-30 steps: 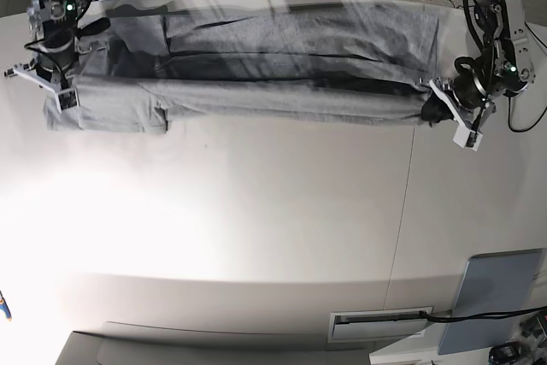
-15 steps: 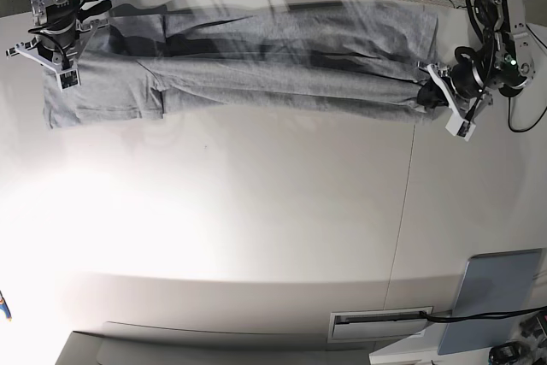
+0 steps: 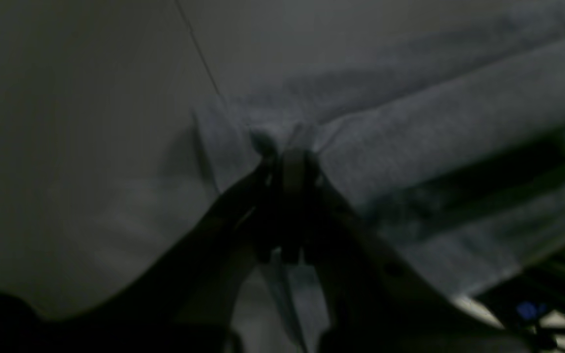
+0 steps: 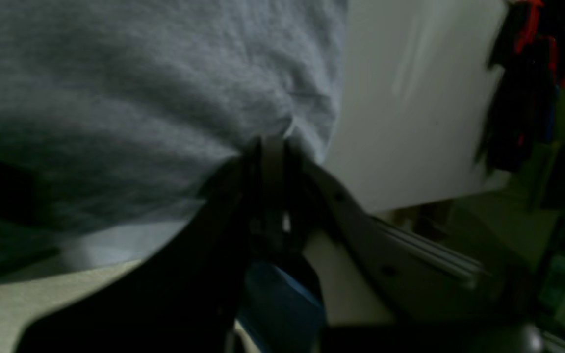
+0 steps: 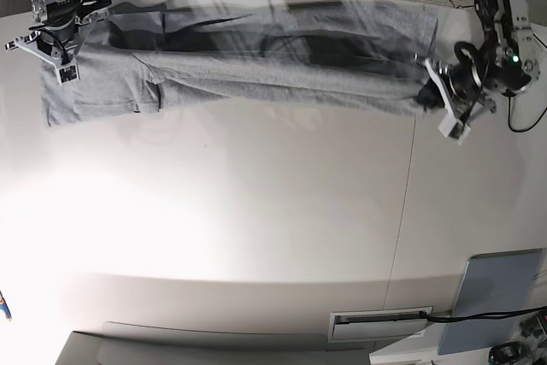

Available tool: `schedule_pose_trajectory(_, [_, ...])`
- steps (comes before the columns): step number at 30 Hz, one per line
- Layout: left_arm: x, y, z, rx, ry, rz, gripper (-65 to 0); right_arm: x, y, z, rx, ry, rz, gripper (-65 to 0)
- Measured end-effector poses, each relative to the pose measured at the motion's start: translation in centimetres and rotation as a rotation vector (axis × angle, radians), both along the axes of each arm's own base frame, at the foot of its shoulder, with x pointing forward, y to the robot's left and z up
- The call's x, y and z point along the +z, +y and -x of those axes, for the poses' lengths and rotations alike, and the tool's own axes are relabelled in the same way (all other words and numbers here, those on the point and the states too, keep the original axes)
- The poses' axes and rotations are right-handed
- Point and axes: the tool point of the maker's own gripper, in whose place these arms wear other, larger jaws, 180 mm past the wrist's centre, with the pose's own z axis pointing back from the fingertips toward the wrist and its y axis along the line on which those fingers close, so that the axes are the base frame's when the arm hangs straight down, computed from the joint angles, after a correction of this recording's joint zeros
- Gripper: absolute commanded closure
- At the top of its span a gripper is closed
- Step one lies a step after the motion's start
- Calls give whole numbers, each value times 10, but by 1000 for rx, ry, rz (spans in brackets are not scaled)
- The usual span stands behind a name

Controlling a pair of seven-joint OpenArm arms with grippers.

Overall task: Fold the T-shirt properly
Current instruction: 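Lift the hem and fold it over onto the folded shoulder edge, then release the hem and reposition both grippers on the folded strip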

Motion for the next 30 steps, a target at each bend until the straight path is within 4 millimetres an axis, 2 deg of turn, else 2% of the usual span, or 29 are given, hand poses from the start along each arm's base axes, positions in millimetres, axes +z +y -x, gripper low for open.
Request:
schedule_pose_trajectory(3, [-9,0,14,11,16,10,0,-2,1,3,-12,5,-7,0])
schedule_pose_trajectory(7, [-7,-4,14,27,-26,43,0,-4,4,4,-17,5,-23,0])
schedule_pose_trajectory(15, [-13,5,19,66,-4,7,0,-3,6,-1,3,-19,-28,-9])
schedule_pose_trajectory(16, [-14,6,19,73,0,1,-39,-3,6,-2,4,-20,-28,-35])
schedule_pose_trajectory(19, [-15,13,18,127,11,-15,-252,-2,7,-3,13,-25,-29,-96])
schedule_pose_trajectory(21, [-16,15,18,151,16,-15,-359,-4,8,-3,29,-11,-31,-100])
schedule_pose_trajectory(25, [-22,19,19,195,27,-3,-368,-4,9,-3,32,-8,-31,-100])
schedule_pose_trajectory(30, [-44,20,26,259,72,102,-367,-3,10,-5,42,-19,-34,-100])
